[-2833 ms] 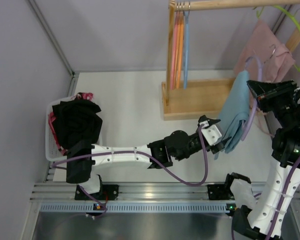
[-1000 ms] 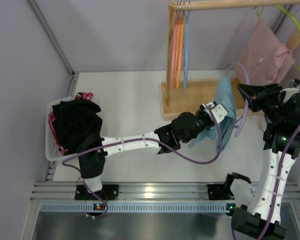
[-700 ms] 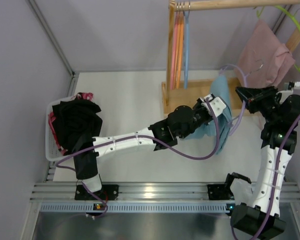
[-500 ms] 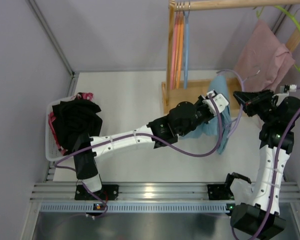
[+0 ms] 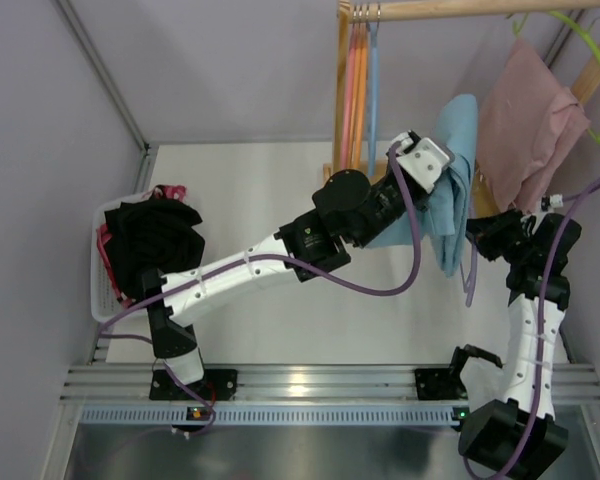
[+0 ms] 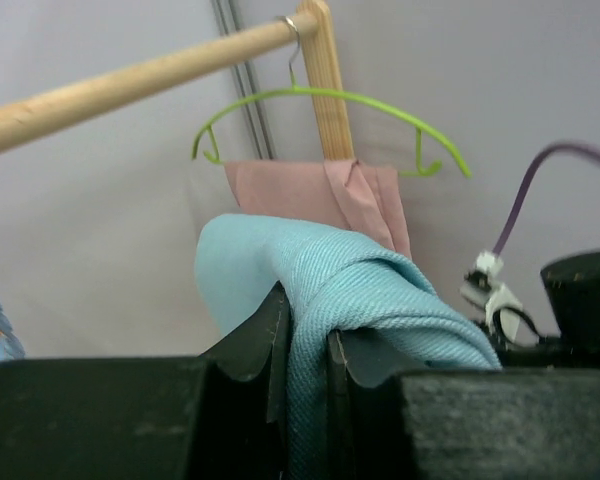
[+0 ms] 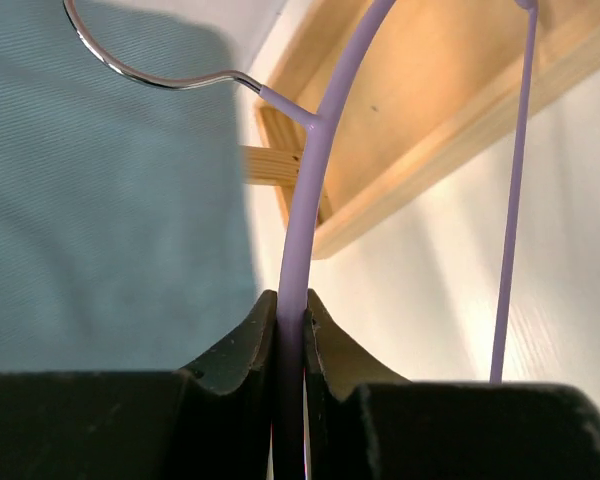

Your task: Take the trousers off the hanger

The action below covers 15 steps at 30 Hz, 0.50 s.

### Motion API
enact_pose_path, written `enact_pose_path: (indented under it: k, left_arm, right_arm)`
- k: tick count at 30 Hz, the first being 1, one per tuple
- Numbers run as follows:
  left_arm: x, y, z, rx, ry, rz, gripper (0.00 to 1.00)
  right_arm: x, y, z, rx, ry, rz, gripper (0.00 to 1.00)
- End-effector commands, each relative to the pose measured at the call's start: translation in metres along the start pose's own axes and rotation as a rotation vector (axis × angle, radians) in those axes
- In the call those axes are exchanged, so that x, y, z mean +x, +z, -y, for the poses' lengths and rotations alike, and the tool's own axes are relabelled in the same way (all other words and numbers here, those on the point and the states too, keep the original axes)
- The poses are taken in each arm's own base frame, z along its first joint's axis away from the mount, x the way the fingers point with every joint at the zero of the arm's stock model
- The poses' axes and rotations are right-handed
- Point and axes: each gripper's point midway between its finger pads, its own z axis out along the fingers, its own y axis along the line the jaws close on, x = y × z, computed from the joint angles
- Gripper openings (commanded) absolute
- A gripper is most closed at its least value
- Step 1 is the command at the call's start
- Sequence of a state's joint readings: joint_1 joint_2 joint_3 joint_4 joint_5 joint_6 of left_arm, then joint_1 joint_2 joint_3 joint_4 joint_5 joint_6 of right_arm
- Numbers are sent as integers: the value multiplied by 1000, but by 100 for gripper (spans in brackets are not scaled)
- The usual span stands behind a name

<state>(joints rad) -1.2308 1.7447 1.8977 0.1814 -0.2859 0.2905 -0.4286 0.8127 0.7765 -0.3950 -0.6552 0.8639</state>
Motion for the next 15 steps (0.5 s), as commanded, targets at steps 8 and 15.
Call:
enact_pose_path:
  k: [8,15]
  left_arm:
    - [-140,-71,-31,72,-206,351,0]
    - [-119,-121,-31,137,-275,219,0]
  right_arm:
    - [-18,0,-2,-1,-123,62,0]
    - [-22,1,-6,-6,-125,60,0]
